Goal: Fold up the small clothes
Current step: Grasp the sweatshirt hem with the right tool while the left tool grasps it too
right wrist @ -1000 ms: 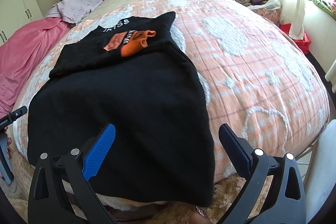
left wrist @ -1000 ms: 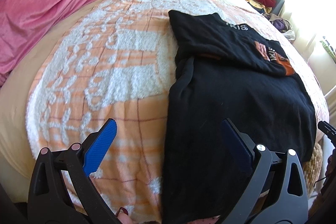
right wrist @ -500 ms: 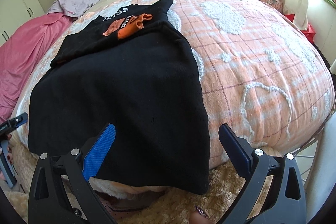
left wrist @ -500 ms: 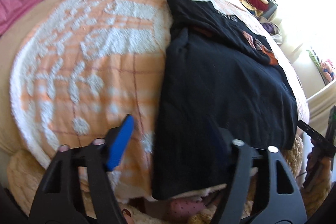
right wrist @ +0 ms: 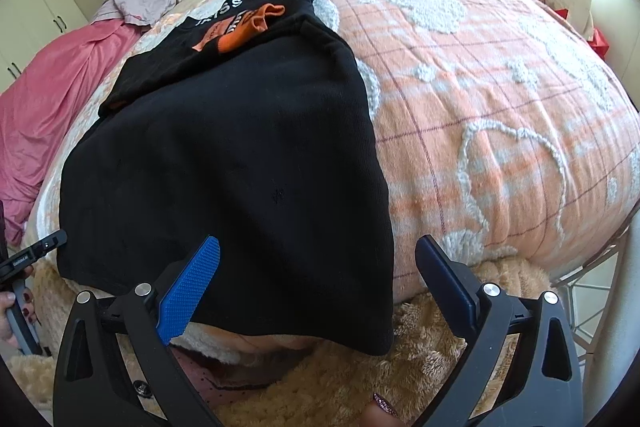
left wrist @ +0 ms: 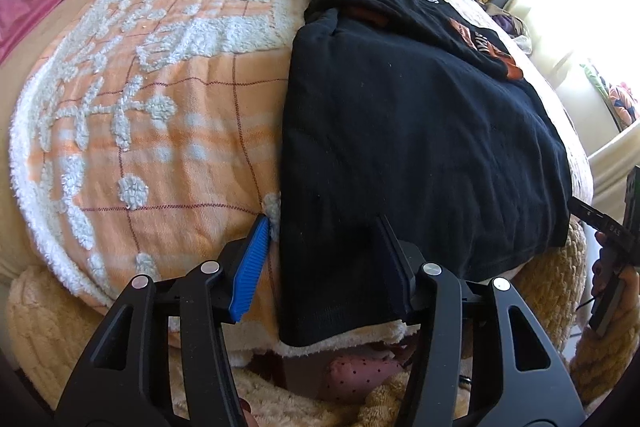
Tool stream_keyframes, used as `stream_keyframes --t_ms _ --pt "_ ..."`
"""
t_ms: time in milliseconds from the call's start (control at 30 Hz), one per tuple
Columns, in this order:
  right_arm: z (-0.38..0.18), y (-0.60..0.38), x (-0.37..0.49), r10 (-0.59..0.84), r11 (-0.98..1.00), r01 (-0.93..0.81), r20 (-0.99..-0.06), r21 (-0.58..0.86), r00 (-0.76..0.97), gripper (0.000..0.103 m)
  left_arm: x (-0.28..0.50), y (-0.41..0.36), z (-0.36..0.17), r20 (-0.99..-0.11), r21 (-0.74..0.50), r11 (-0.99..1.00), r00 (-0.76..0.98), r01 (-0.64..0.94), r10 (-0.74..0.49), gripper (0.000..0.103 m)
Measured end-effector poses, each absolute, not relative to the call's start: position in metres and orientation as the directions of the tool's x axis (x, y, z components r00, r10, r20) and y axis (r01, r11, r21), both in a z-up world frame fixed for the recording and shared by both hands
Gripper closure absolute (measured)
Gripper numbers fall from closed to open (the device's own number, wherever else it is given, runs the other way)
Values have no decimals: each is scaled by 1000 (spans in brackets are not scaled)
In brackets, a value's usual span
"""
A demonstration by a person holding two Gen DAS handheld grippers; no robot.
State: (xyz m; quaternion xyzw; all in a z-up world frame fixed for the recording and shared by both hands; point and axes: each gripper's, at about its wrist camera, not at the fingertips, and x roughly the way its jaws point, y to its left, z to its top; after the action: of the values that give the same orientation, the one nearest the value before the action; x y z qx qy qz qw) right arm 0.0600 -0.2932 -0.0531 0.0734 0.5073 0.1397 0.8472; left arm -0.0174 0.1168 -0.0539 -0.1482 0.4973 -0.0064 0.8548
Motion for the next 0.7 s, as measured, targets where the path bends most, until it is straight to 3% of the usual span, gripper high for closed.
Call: stream_keyframes --t_ms 67,200,300,433,667,700 --pt "-56 -295 60 324 946 -162 -841 281 434 25 -20 118 -55 -849 -265 955 502 -136 -164 58" --pt "-61 -300 58 328 944 -159 -845 288 422 29 -26 124 -57 -845 -306 941 497 -147 -197 58" --pt "-64 -304 56 329 944 -158 -848 289 416 42 -30 126 -56 -841 -323 935 497 -146 -213 58" --pt "-57 -311 50 388 922 -185 -821 341 419 92 -31 126 -57 -840 -331 933 494 -143 -222 58" --pt "-44 -304 47 440 898 -235 -786 373 433 94 -27 125 -63 -847 -336 930 480 -149 -229 59" --pt "-46 -304 49 430 903 -225 -793 367 432 94 -27 124 -63 -849 -330 932 478 -151 -224 64"
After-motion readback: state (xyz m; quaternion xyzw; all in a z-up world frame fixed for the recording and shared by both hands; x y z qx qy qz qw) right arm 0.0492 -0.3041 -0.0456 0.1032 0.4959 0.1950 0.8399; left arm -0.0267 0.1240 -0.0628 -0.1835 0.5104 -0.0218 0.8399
